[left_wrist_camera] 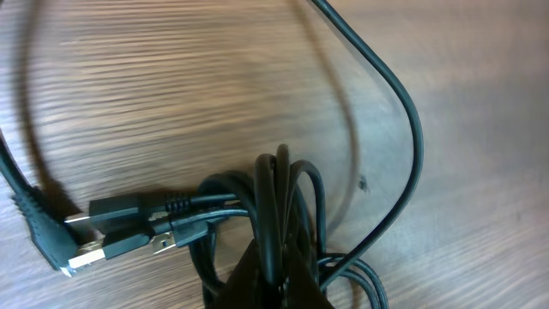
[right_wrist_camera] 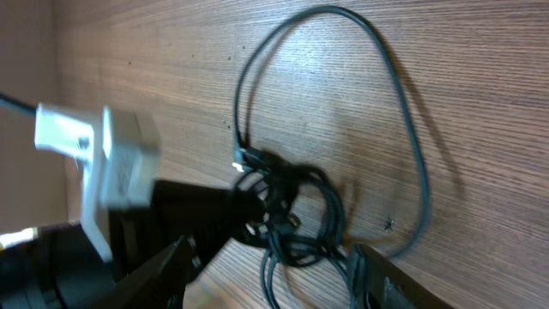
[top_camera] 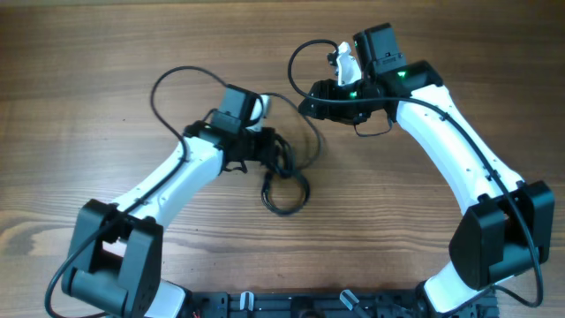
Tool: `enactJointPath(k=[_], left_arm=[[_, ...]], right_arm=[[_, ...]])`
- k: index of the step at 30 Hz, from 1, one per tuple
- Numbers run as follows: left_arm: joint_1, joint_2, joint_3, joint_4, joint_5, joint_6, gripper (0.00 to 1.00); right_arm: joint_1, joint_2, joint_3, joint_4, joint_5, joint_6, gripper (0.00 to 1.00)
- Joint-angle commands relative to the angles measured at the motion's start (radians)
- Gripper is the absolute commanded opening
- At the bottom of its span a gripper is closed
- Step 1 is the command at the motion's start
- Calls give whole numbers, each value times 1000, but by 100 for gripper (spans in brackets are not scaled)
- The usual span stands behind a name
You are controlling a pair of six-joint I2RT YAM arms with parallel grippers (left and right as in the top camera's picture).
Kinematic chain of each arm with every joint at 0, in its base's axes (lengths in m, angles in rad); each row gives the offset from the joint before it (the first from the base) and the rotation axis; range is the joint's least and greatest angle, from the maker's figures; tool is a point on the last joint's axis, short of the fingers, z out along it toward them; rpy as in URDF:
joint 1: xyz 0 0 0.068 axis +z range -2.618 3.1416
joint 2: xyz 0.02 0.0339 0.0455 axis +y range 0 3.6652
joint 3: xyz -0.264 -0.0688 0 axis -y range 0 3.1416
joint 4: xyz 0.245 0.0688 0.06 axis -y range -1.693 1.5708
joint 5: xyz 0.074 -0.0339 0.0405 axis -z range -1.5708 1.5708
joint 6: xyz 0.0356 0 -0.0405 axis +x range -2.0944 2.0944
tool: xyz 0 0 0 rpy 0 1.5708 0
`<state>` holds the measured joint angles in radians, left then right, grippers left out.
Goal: Untangle cables
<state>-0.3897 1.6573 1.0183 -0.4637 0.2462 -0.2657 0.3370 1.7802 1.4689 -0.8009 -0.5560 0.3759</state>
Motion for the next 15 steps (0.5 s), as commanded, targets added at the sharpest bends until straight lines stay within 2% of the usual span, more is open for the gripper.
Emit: enactJointPath(k=[1,2,9,15], left_arm=[[118,-71,-3,-1,129,-174,4],[159,-87,-3,2,208,-188,4],[373,-122,-3,-5,719,-198,4],[394,-122,-3,-25,819,-222,4]], right_arm=[[29,-21,12,-4,4,-36,62],[41,-20,12,-3,4,-45,64],[175,-20,12,34,-3,-205,64],[243,-20,12,77,-7,-329,64]])
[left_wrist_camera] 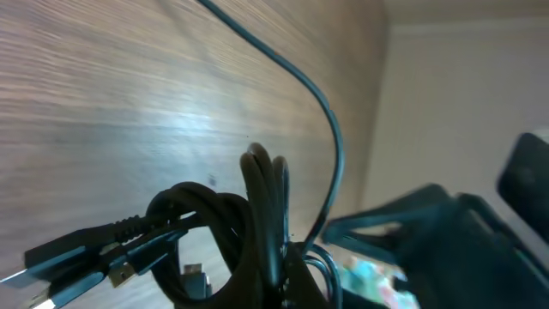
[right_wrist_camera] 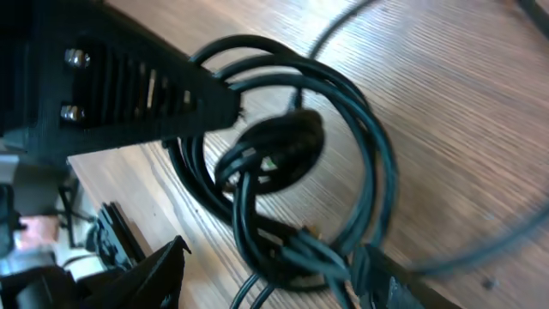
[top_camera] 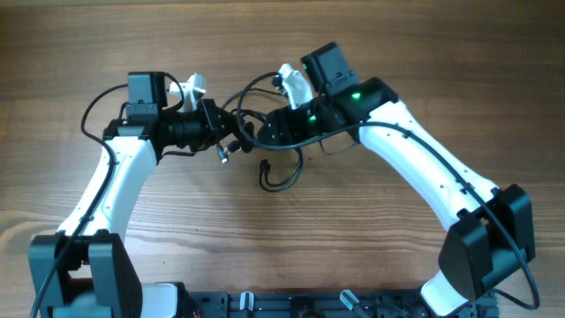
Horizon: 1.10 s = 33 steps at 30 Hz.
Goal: Untangle cables
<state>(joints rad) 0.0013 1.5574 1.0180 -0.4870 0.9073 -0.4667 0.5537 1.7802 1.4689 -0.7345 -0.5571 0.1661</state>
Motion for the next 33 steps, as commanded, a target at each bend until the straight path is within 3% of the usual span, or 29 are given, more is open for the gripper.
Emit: enactJointPath(k=[1,6,10,18,26,33], left_arm=[[3,-22,-3,-3,170,-34,4],[3,-22,-3,-3,201,-40,4],[3,-22,-3,-2,256,-40,4],[4,-22,-3,0,272,-40,4],[43,-22,-3,1,414,-66,4],[42,-22,-3,1,481,-136,4]], right_arm=[[40,-19,12,10,-5,-164,64],[55,-18,12,0,31,-219,63],[55,-16,12,-25,55,-248,54],[55,-15,12,-48,43,-272,30],[55,21,11,-16,43,-267,18],[55,27,11,55,27,-190,18]])
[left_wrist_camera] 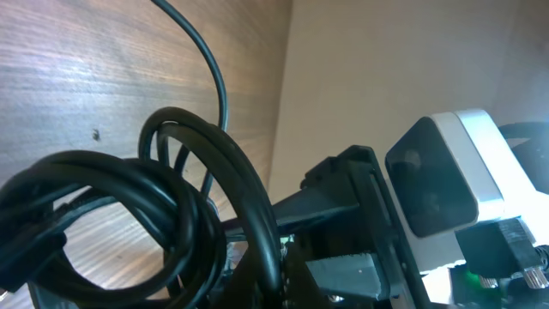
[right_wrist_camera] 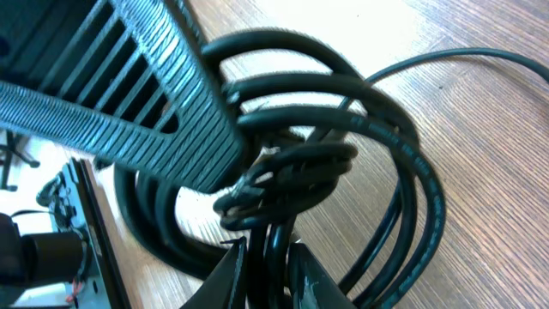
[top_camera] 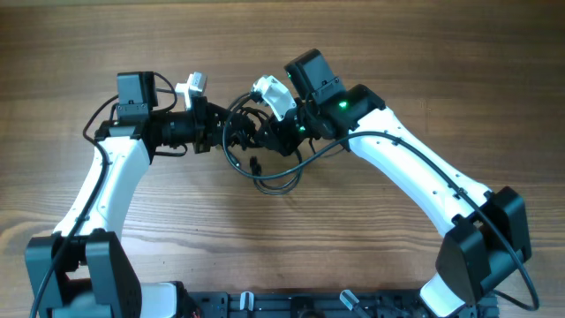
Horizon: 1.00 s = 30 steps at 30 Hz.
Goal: Untangle cables
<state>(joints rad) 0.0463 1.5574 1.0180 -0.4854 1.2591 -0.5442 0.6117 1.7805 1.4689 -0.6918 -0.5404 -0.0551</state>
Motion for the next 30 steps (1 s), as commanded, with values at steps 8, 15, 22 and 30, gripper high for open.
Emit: enactJointPath(k=[8,15,22,30], left_arm=[[-2,-22,-3,195,200,-356,4],[-2,-22,-3,452,211,-653,4],[-2,-22,-3,646,215,-875,4],[19,-22,-3,771,225,-890,4]], right_arm=[[36,71,11,6,11,46,23],[42,79,11,57,38,143,30],[42,79,11,50,332,461,21],[-2,75,12,40,357,528,4]])
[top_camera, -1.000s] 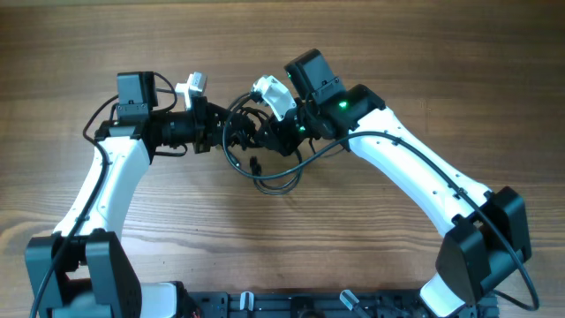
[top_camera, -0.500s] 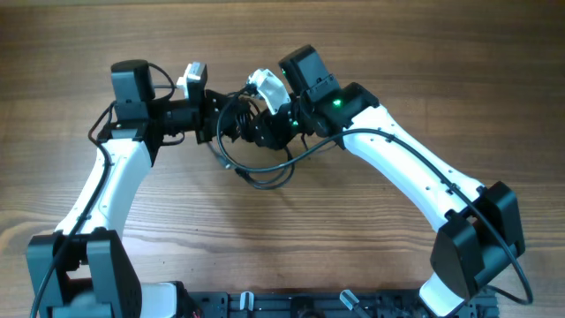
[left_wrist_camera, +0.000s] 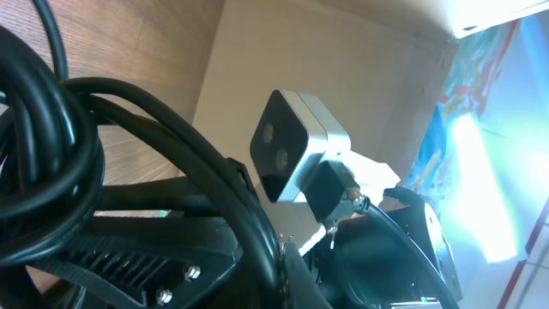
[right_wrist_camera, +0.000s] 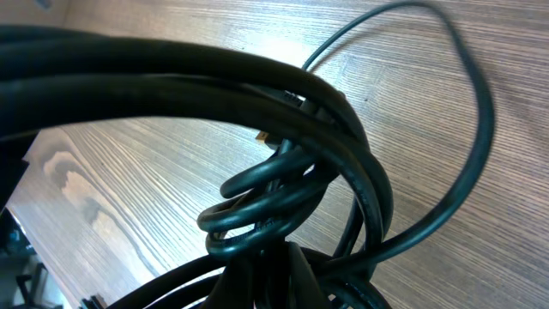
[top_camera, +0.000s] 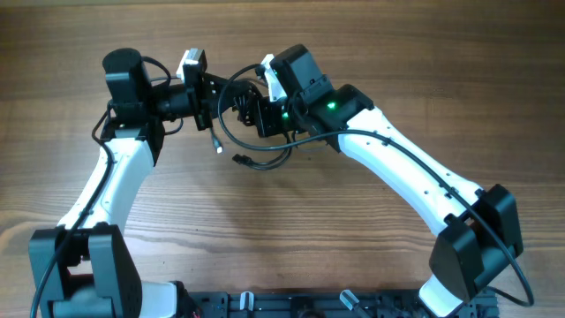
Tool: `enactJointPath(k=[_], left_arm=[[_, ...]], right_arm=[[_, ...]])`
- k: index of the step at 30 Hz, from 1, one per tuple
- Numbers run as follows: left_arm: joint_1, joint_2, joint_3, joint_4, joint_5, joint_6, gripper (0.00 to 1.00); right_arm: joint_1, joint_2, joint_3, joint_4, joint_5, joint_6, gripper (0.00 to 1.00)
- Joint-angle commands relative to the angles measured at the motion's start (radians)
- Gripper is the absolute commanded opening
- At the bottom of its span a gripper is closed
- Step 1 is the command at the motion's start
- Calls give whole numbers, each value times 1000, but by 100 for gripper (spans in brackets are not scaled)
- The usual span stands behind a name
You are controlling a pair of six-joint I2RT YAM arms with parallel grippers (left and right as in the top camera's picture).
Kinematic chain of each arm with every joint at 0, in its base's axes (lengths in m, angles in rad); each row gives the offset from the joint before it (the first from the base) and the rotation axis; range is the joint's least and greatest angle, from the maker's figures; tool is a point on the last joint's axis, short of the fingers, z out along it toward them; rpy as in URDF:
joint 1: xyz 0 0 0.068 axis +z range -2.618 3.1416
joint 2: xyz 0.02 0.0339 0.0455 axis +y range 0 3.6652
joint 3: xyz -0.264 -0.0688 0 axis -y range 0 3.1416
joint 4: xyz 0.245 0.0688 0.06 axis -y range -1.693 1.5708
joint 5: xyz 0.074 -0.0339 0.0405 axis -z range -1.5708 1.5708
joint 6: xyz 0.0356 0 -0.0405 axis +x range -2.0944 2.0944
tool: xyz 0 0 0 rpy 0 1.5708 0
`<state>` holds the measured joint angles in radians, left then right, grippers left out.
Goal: Untangle cables
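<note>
A tangled bundle of black cables [top_camera: 231, 113] hangs between my two grippers, lifted off the wooden table. From the left, my left gripper [top_camera: 210, 95] is shut on it; its wrist view has thick cable strands [left_wrist_camera: 171, 163] running down into the jaws [left_wrist_camera: 276, 273]. My right gripper [top_camera: 248, 109] is shut on the bundle from the right, gripping a knot of loops [right_wrist_camera: 287, 193] just above its jaws [right_wrist_camera: 276, 273]. A loose loop [top_camera: 260, 157] and two plug ends [top_camera: 219, 148] dangle toward the table. A thin cable [right_wrist_camera: 467, 112] arcs away over the wood.
The wooden table [top_camera: 380, 256] lies under both arms. The right arm's white wrist camera [left_wrist_camera: 296, 146] sits close in front of the left gripper. The arm bases stand at the front edge.
Both grippers, still shut on the bundle, now sit farther toward the table's back. The left wrist points more upward, with the wall in view. Plug ends and a loop hang lower.
The left gripper first held the bundle at the table's middle while the right gripper stood open and apart. The left arm then had the bundle farther left, with the open right gripper beside it. Later the right gripper was shut on it; now both hold it raised.
</note>
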<state>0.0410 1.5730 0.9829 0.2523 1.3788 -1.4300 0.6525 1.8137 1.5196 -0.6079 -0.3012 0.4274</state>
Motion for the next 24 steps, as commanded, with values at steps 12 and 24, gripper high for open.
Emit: enactJointPath(k=[12,24], left_arm=[[204,-36,31,-166,6,403,4],[196,-36,31,-904,-947,852,4]], right_arm=[[-247,-161,-35,-136,-191,-66,4],[-303,-181,-35,-235,-76,-32,4]])
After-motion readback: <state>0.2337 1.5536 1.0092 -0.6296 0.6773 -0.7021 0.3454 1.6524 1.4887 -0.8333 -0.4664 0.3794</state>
